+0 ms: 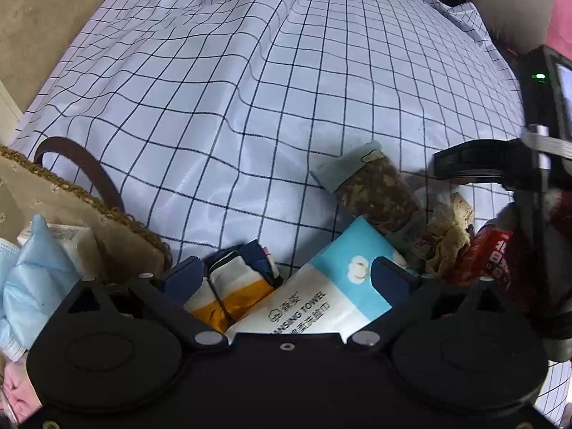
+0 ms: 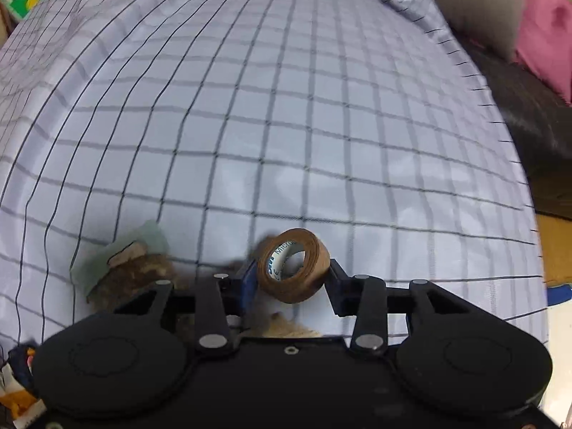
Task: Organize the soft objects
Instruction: 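Grasp the brown tape roll with the right tool and lift it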
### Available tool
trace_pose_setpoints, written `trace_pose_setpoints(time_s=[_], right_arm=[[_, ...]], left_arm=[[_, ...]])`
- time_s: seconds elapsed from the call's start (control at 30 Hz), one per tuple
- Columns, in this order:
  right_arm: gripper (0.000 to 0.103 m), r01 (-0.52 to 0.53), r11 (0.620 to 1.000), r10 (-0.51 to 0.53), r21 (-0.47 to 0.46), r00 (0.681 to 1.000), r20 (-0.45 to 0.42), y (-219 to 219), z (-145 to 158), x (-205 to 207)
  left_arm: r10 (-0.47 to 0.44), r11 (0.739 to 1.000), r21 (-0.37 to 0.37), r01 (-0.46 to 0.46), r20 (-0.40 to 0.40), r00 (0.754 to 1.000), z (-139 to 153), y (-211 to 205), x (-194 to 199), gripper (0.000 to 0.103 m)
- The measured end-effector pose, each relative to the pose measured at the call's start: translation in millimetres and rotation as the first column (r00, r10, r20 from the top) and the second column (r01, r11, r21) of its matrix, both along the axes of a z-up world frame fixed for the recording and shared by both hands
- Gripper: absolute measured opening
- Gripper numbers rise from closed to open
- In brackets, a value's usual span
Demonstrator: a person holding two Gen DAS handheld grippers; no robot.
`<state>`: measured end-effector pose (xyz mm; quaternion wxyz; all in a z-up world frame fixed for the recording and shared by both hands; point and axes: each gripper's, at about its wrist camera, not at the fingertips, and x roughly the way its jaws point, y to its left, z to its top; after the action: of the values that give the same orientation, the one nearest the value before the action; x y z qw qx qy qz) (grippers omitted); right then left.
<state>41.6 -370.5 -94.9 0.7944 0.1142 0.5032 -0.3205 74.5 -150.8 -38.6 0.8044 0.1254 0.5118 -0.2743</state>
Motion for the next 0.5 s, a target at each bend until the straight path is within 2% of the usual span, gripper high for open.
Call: trace_pose_setpoints(time_s=[0.3,0.5], right_arm=[[0.039,0.076,0.997,-0.076,0.0,0.996,0.04,-36.2,25.0,-36.8],[0.039,0.094,0.996,-0.093,-0.008,0.994,0.05,-63.2,32.1,-69.0]], left_arm=[[0.018,0.999,-0.034,-0.017,0.015,1.0,3.5,-30.7,0.9,0.097],[-0.047,0.999,-0.025,0.048,0.023,0.999,-3.4,-61.7,-19.9,0.097]])
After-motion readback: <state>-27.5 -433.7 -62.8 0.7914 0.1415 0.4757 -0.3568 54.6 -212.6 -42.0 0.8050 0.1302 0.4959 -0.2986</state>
